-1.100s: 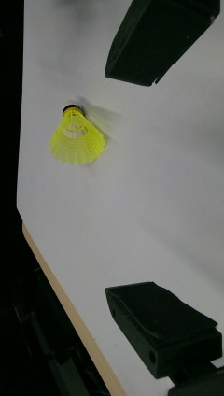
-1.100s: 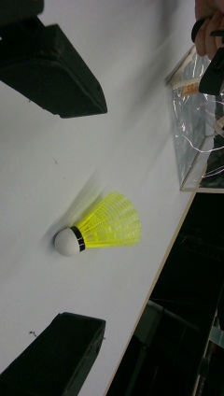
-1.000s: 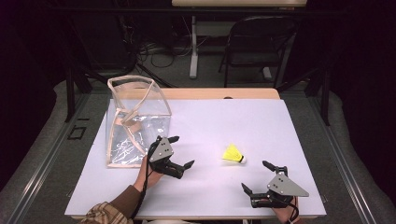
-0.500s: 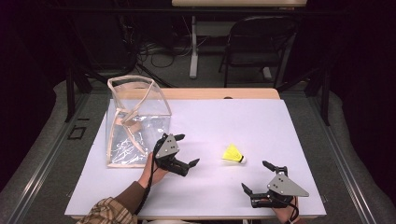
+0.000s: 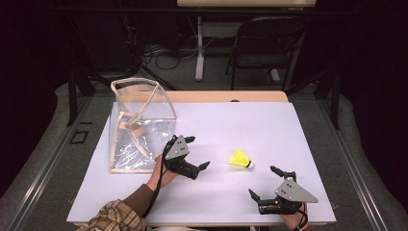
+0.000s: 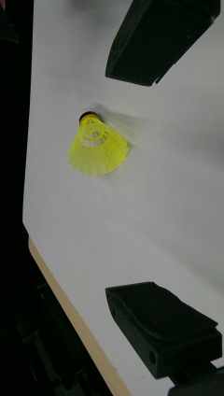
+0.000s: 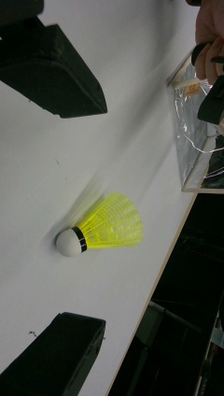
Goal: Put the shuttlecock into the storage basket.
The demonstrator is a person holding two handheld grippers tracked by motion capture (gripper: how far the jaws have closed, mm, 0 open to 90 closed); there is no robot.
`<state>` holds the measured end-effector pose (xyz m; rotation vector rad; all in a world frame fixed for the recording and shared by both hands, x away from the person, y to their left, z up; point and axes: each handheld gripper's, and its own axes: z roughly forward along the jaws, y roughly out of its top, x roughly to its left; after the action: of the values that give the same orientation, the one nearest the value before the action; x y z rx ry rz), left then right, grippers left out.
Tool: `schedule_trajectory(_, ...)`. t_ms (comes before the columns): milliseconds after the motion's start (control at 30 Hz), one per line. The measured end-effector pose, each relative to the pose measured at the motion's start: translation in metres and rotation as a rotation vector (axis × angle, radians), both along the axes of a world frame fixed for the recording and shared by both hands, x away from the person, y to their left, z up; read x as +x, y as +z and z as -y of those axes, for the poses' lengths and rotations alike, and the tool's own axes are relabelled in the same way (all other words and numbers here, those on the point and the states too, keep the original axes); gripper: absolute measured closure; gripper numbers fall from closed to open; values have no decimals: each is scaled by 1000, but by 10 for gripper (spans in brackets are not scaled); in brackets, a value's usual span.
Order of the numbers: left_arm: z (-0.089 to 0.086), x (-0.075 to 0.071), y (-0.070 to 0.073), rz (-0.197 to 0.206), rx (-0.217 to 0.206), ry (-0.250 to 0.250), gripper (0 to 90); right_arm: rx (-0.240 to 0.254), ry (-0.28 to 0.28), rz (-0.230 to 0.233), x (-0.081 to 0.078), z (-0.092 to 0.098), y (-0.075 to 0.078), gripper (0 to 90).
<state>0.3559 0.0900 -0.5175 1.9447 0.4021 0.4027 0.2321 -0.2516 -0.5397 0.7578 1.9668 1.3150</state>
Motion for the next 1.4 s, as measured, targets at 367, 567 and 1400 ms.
schedule_trajectory(367, 11, 6, 1, -12, 6, -28, 0, 2, -1, -4, 0, 0, 0, 0)
schedule_trajectory(567, 19, 9, 3, -18, 7, -49, 0, 2, 1, -6, 0, 0, 0, 0)
schedule_trajectory(1400, 58, 18, 13, -27, 63, -148, 0, -2, 0, -6, 0, -1, -1, 0)
